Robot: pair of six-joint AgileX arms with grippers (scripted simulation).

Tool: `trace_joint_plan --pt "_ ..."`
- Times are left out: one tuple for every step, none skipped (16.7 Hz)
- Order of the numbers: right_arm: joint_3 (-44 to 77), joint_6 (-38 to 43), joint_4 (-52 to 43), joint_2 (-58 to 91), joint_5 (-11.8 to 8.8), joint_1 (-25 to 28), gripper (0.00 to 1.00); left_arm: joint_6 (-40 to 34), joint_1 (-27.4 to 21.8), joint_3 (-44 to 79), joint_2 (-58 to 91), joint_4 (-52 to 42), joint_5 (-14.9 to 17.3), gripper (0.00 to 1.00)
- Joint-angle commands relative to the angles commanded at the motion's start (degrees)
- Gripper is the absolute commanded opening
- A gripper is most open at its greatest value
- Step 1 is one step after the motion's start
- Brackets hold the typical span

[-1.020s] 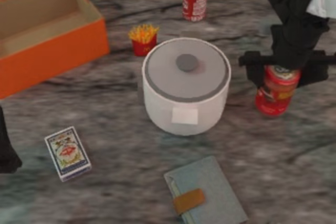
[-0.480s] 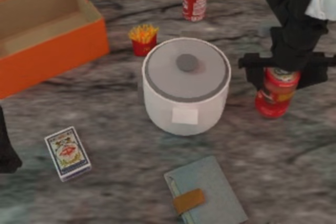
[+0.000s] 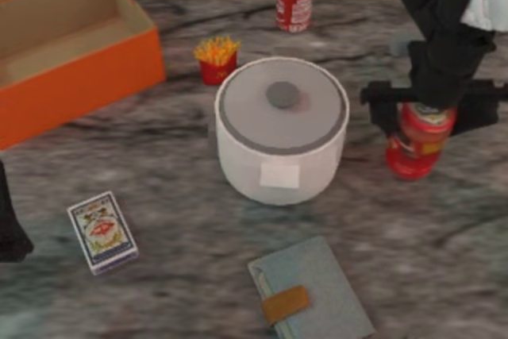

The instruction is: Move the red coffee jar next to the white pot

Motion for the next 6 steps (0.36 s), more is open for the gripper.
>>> trace_joint_plan --pt "0.0 0.0 0.0 0.0 0.0 0.0 1.00 0.0 0.0 0.0 0.0 0.0 0.0 1.00" --pt "0.0 0.0 0.0 0.0 0.0 0.0 1.00 0.0 0.0 0.0 0.0 0.0 0.0 1.00" --pt "0.0 0.0 0.0 0.0 0.0 0.0 1.00 0.0 0.0 0.0 0.0 0.0 0.0 1.00" --pt "0.0 0.0 0.0 0.0 0.0 0.0 1.00 0.0 0.0 0.0 0.0 0.0 0.0 1.00" --pt "0.0 0.0 0.0 0.0 0.0 0.0 1.00 0.0 0.0 0.0 0.0 0.0 0.0 1.00" --pt "0.0 0.0 0.0 0.0 0.0 0.0 1.00 0.0 0.0 0.0 0.0 0.0 0.0 1.00"
